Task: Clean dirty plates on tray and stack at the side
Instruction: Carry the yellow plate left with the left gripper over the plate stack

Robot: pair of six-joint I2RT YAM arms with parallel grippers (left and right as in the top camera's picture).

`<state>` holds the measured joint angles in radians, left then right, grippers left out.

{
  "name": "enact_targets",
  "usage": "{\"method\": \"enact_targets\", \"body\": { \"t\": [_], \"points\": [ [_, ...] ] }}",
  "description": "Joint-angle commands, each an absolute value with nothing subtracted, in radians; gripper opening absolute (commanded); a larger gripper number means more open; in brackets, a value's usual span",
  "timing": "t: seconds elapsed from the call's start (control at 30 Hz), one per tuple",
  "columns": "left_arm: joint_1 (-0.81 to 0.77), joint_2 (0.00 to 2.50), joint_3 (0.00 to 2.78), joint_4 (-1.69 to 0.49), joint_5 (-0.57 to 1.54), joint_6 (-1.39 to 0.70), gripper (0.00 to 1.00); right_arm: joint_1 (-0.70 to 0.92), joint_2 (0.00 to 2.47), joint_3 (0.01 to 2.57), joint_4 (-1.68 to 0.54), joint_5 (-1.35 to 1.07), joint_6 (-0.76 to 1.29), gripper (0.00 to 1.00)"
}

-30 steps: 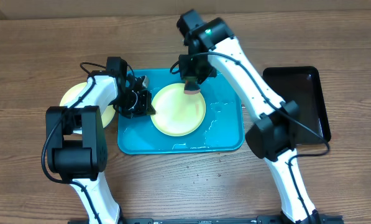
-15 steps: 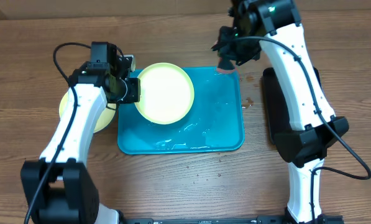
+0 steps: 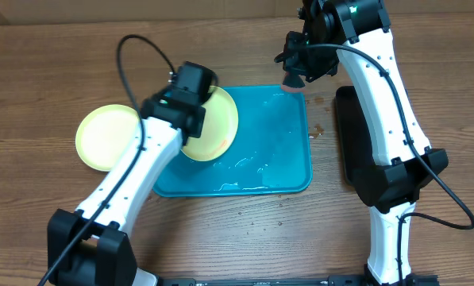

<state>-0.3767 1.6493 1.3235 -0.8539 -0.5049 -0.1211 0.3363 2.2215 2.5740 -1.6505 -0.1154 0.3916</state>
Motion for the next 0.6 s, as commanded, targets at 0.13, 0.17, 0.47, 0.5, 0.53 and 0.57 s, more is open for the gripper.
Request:
{"method": "enact_targets", "body": {
  "t": [0.13,0.17,0.47,0.5,0.53,0.57],
  "points": [
    [-0.484,1.627,1.327,-0.823,-0.912,-0.165,0.04,0.339,2.217,2.585,-1.649,-0.101,0.389,0.04],
    [-0.493,1.627,1.327,-0.818,-0.938,-0.165,0.04,0.339,2.217,2.585,-1.649,-0.101,0.389,0.04],
    [-0.545,1.627,1.327,-0.752,-1.172,-0.165,0.04,0.339,2.217,2.585,-1.649,-0.101,0.389,0.04],
    [-0.545,1.627,1.327,-0.747,-1.187,-0.165,0.04,0.339,2.217,2.585,-1.649,-0.101,0.389,0.04],
    [-0.546,1.627,1.327,-0.742,-1.203,-0.165,0.04,0.339,2.217,2.585,-1.649,-0.101,0.389,0.04],
    [-0.546,1.627,1.327,-0.738,-1.214,-0.165,0.04,0.339,2.217,2.585,-1.649,-0.101,0.389,0.04]
  ]
}}
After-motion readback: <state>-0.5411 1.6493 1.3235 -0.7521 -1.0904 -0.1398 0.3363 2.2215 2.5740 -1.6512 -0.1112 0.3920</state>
